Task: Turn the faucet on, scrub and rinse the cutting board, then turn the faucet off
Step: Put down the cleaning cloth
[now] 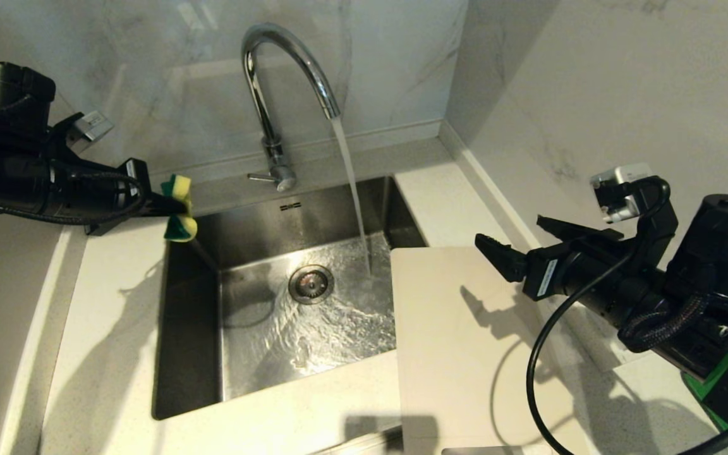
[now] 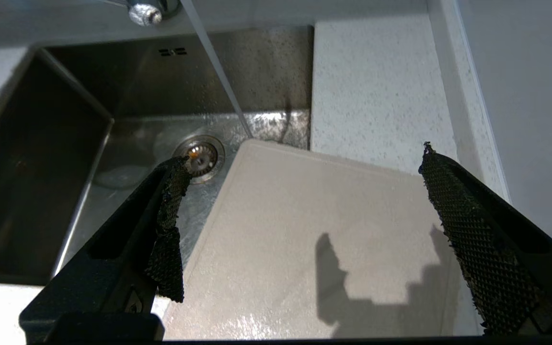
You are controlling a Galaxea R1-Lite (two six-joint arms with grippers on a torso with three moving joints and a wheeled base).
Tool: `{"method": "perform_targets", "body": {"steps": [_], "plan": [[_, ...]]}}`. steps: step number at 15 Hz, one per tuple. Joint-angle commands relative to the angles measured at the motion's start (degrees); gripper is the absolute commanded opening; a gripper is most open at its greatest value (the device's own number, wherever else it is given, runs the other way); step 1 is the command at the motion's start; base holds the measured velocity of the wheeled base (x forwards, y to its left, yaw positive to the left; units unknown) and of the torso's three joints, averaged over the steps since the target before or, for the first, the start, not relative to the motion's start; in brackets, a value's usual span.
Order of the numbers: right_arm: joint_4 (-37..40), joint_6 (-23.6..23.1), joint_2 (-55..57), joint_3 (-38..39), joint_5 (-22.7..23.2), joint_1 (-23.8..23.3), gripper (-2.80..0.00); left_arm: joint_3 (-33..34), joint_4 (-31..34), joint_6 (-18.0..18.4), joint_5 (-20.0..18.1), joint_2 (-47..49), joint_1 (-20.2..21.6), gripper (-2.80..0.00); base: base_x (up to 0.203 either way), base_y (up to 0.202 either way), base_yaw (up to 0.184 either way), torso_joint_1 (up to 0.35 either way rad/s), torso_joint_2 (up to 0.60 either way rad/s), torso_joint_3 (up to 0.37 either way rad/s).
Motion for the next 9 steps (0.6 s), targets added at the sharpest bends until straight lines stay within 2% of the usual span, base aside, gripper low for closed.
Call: {"method": "perform_targets", "body": {"steps": [1, 3, 6, 9], "plan": [[-0.4, 0.0, -0.1, 0.4, -0.2, 0.0, 0.00, -0.2, 0.1, -0.1, -0.1, -0.1, 0.0, -2.80, 0.000, 0.000, 0.000, 0.000, 0.00, 0.000], [-0.6, 0.1, -0.1, 0.2, -0.3, 0.0, 0.00, -0.2, 0.1, -0.1, -0.1, -0.1, -0.1, -2.80, 0.000, 0.000, 0.000, 0.000, 0.00, 0.000], [-3.6, 3.5, 0.1, 0.6, -0.3, 0.0, 0.00, -0.2, 0.1, -0.1, -0.1, -0.1, -0.1, -2.80, 0.000, 0.000, 0.000, 0.000, 0.00, 0.000], [-3.8, 3.6, 0.1, 1.6, -1.0, 0.0, 0.00, -0.1, 0.1, -0.1, -0.1, -0.1, -0.1, -2.80, 0.000, 0.000, 0.000, 0.000, 0.00, 0.000]]}}
